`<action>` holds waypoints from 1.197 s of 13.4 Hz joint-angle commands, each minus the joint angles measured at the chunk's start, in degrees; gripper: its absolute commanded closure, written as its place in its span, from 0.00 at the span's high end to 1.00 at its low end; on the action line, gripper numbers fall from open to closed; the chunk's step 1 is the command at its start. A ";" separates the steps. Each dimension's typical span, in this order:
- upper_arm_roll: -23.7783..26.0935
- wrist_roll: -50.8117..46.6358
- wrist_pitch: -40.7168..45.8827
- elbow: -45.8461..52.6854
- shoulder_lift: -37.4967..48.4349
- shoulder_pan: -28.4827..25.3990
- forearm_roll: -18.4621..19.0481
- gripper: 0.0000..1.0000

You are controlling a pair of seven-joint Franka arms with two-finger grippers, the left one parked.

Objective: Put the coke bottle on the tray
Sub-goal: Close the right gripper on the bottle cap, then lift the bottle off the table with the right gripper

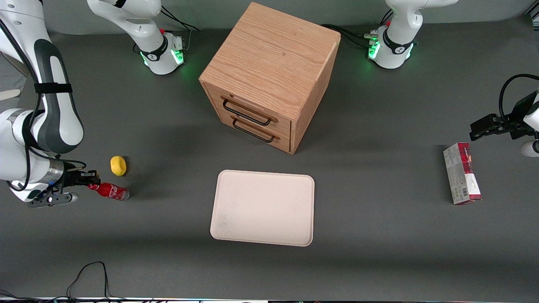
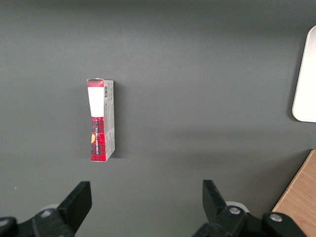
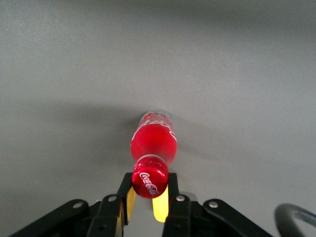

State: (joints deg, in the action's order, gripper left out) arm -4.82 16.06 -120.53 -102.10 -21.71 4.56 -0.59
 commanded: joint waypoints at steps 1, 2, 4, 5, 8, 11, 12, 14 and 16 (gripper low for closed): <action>-0.36 1.52 -1.12 -1.35 0.88 -0.25 -0.02 0.00; -0.36 1.43 -1.03 -1.35 0.88 -0.25 -0.02 0.00; -0.36 1.25 -0.94 -1.26 0.97 -0.25 -0.11 0.00; -0.36 0.82 -0.59 -1.17 1.06 -0.34 -0.11 0.00; -0.19 -0.41 6.67 2.15 3.42 -0.52 -0.11 0.00; -0.01 -1.82 24.75 15.48 4.13 -1.04 -0.37 0.00; -0.01 -2.61 31.25 20.75 3.96 -1.39 -0.37 0.00; -0.01 -3.05 42.42 30.08 3.61 -1.83 0.06 0.00; -0.10 -3.05 49.21 35.28 3.52 -2.01 1.37 0.00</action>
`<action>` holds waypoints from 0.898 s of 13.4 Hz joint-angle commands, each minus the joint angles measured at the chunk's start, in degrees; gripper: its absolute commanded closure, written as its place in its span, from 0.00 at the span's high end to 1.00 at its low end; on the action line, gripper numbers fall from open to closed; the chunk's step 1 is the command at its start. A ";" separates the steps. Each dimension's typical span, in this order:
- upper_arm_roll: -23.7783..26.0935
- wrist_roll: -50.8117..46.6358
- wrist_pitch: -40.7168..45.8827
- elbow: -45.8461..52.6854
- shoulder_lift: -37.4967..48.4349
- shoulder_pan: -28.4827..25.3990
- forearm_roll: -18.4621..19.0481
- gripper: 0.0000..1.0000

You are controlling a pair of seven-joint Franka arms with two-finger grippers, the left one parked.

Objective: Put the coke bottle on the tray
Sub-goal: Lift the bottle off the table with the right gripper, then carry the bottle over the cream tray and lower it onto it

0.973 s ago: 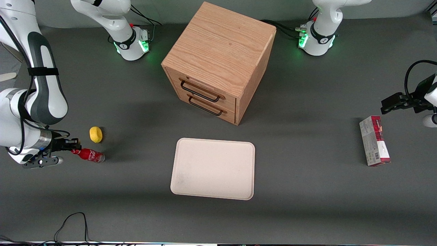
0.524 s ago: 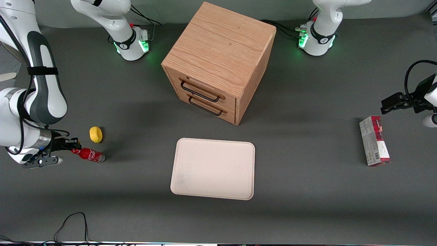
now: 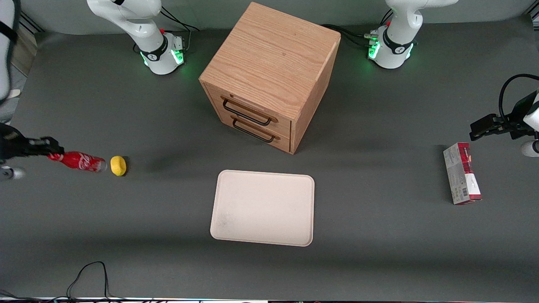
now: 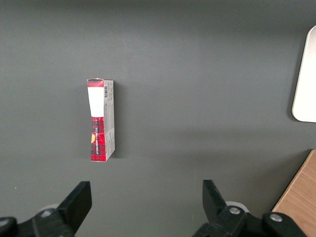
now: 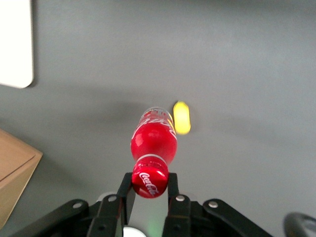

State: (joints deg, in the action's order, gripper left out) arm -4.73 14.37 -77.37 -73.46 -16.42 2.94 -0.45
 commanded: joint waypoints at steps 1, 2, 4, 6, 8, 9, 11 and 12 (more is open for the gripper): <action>-0.10 -1.45 8.00 7.80 -1.78 -0.47 2.11 0.00; -0.10 -1.45 8.37 8.16 -1.78 -0.56 2.20 0.00; -0.02 -3.20 8.46 8.25 -1.86 -1.61 2.29 0.00; 0.07 -8.63 8.46 11.48 -4.83 -4.41 2.12 0.00; 2.17 -15.74 8.37 16.75 -10.10 -6.36 1.33 0.00; 5.23 -20.91 8.29 19.47 -13.00 -6.28 1.41 0.00; 11.38 -32.51 5.58 23.61 -19.32 -6.36 1.41 0.00; 13.93 -38.40 2.17 24.15 -21.18 -6.45 1.41 0.00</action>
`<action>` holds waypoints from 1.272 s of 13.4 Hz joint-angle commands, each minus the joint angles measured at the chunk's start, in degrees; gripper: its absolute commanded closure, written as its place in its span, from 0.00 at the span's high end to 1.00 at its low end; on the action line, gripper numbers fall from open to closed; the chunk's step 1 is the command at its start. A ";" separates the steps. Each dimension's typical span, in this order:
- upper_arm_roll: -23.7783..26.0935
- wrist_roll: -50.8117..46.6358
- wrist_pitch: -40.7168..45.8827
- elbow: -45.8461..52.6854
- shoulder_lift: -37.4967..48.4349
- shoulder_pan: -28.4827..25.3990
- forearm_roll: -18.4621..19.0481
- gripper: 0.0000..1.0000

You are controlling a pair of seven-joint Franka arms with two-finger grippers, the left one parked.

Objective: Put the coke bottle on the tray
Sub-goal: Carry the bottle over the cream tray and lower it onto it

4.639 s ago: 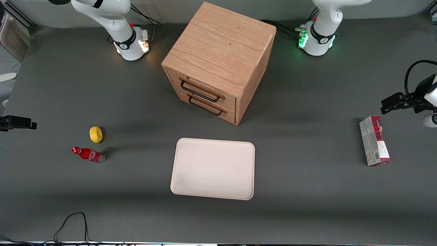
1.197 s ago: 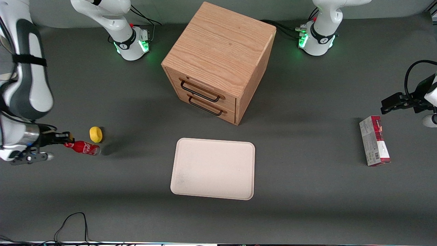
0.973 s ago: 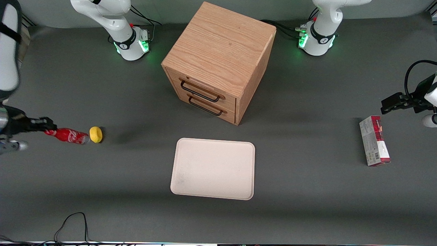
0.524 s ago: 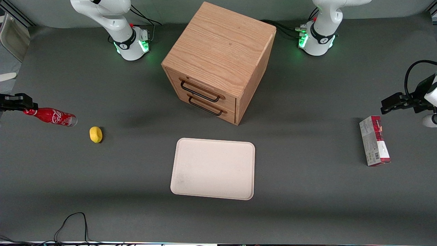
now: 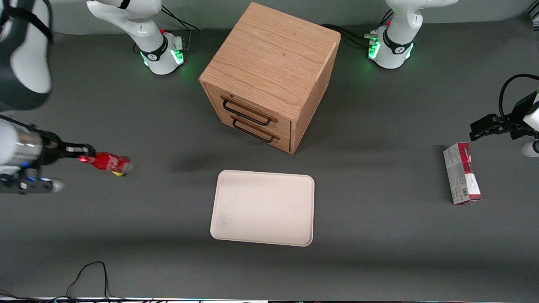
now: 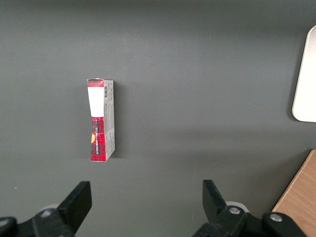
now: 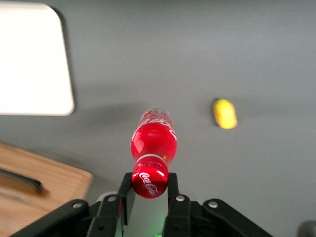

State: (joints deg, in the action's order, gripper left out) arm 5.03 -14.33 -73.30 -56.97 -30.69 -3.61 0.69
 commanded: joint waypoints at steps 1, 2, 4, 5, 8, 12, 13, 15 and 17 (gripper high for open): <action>6.20 -15.15 -5.76 7.66 -8.32 -0.52 0.37 0.00; 6.75 -19.82 -9.45 7.83 -10.34 -1.83 0.54 0.00; 6.58 -28.52 -16.58 7.84 -13.15 -5.08 0.90 0.00; 6.58 -31.87 -19.66 7.92 -14.56 -6.23 0.98 0.00; 6.22 -40.76 -28.02 9.14 -18.86 -10.00 2.64 0.00; 6.05 -43.33 -30.84 10.47 -22.13 -12.91 4.50 0.00; 6.05 -44.11 -31.46 10.47 -22.83 -13.00 5.37 0.00; 6.05 -45.00 -32.87 10.47 -23.97 -13.97 7.13 0.00; 6.05 -45.18 -32.96 10.47 -24.07 -13.97 7.22 0.00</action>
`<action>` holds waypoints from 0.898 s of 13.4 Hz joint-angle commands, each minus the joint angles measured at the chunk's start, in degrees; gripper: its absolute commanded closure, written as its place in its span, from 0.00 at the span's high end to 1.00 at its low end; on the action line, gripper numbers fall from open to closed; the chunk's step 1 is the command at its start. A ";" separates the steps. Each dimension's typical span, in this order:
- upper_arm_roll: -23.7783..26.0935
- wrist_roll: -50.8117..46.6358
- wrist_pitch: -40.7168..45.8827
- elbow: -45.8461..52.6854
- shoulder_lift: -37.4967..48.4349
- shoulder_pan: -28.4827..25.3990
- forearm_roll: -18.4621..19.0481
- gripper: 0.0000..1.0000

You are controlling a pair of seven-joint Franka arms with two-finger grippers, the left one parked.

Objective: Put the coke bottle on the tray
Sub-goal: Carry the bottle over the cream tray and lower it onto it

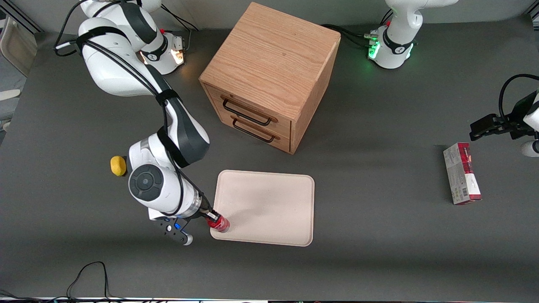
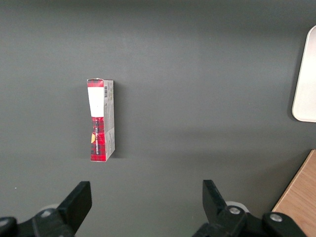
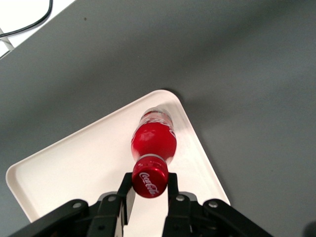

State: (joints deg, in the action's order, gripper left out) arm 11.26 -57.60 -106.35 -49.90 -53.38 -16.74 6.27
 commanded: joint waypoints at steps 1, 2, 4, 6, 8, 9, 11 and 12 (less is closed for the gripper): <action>-0.18 -1.90 0.09 3.40 -1.47 -0.84 1.64 0.00; -0.18 -1.99 0.09 3.32 -1.47 -0.75 1.55 0.00; -0.18 -1.99 0.09 3.31 -1.47 -0.75 1.55 0.00; -0.10 -1.99 0.09 3.31 -1.47 -0.75 1.55 0.00; -0.18 -2.17 0.09 3.31 -1.47 -0.83 1.82 1.00; -0.18 -2.17 0.09 3.31 -1.47 -0.84 1.82 1.00; -0.18 -2.26 0.17 3.31 -1.47 -0.84 1.82 1.00; -0.18 -2.26 0.17 3.31 -1.38 -0.75 1.82 1.00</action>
State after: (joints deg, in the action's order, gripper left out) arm 11.22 -58.05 -106.71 -48.73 -53.80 -16.86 6.54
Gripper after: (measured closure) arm 0.225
